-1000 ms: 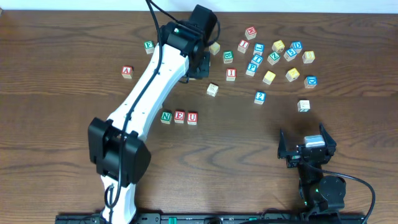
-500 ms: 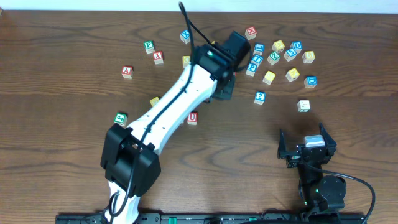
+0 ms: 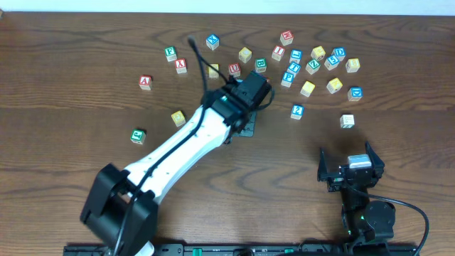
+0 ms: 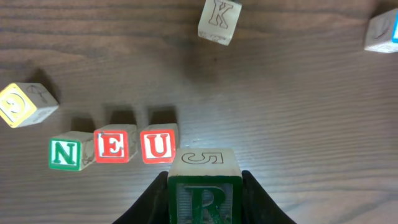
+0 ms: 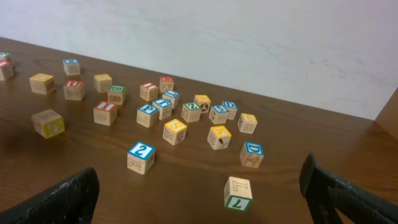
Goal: Spell out NEURIPS
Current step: 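Carry the R block toward the right of the U block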
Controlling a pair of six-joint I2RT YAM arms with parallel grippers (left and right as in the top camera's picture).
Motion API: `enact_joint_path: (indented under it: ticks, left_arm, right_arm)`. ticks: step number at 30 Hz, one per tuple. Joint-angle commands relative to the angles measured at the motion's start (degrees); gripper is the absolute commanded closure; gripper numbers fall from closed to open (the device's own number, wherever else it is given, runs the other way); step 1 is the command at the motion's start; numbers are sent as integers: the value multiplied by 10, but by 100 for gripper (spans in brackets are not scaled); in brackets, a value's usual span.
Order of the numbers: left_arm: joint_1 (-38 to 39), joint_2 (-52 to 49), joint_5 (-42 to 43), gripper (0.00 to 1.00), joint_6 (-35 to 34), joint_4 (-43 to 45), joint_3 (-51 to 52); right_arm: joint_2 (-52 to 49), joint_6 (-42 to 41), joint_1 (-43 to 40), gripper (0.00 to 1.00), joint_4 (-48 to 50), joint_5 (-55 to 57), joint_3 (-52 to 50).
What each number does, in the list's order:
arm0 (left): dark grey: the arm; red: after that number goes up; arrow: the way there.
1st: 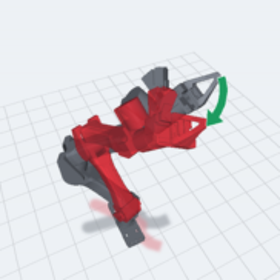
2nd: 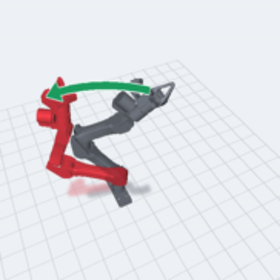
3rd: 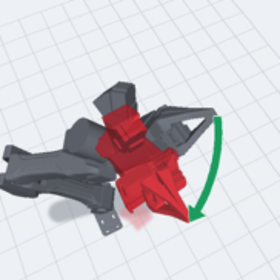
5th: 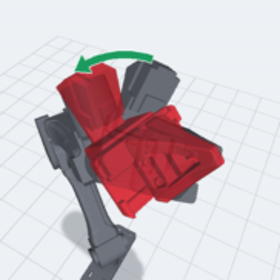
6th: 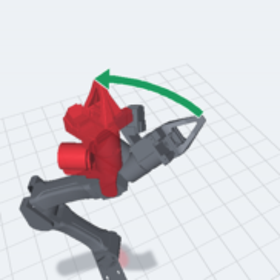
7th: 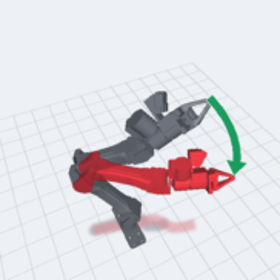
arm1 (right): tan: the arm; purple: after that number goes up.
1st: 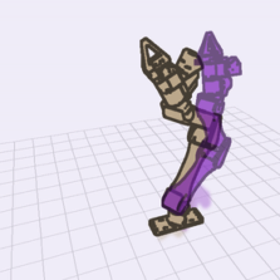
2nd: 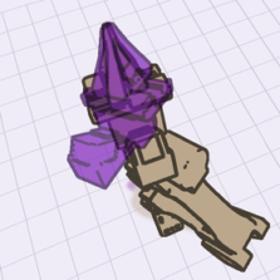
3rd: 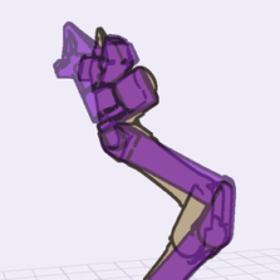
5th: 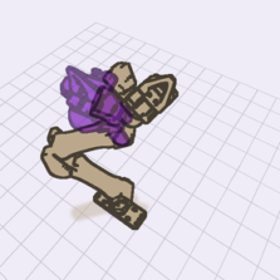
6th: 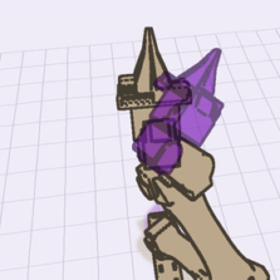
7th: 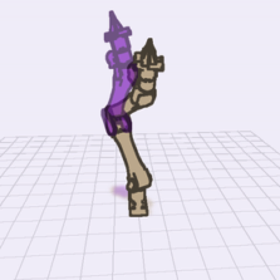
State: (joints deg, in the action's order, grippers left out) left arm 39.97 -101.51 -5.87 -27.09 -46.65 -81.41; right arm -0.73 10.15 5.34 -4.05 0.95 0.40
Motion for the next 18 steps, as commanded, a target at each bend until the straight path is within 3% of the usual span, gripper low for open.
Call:
enact_joint_path:
  ticks: [1,7,18]
  left_arm:
    - [2,9,14,92,-37,25,43]
    - [2,8,18,88,-39,90,100]
    - [2,2,18,84,-37,129,103]
  right_arm:
    - [2,4,-5,1,-2,0,-1]
    - [2,4,-5,1,-2,0,-1]
    - [2,4,-5,1,-2,0,-1]
